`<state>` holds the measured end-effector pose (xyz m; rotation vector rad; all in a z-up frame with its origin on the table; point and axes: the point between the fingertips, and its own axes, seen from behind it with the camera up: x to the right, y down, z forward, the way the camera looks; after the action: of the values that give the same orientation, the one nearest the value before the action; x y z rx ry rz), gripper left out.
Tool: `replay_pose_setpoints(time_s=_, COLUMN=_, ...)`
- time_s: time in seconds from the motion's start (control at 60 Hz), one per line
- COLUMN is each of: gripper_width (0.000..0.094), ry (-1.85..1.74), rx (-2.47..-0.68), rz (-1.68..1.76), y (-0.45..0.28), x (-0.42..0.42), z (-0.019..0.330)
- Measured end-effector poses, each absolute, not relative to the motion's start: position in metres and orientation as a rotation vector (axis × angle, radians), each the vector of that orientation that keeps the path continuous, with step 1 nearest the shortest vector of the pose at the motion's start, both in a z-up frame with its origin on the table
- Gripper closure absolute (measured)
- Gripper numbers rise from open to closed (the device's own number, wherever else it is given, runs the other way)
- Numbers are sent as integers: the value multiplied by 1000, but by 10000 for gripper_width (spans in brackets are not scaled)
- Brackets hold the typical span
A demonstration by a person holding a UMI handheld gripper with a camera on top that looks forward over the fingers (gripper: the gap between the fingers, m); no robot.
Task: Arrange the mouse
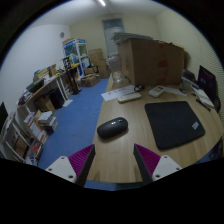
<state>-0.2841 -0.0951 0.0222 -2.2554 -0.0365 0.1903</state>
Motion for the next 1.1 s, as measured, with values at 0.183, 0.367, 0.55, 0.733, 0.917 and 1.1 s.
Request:
replay_pose_setpoints(time_s=0.183, gripper_width=181, ry=17, rx=-2289, rz=208, y=-54, x=-305, z=-4)
replay_pose_setpoints(time_s=0.367, gripper_width=194, ry=72, rx=-2311, rz=132, y=-25, x=-313, z=-12)
replay_pose_setpoints(time_s=0.55, gripper_width=228, ry=142, rx=-2312, rz=6, y=5, x=-303, z=-15)
replay_pose_setpoints(time_s=0.733, gripper_width=317, ry=147, rx=-2311, rz=-67, y=32, x=-297, z=-18)
replay_pose_setpoints(time_s=0.917, gripper_width=473, ry=147, rx=-2348, rz=-69, y=34, x=-296, z=-20)
replay_pose_setpoints(time_s=1.1, gripper_width=511, ry=85, rx=-2394, rz=-47, y=33, x=-298, z=-22)
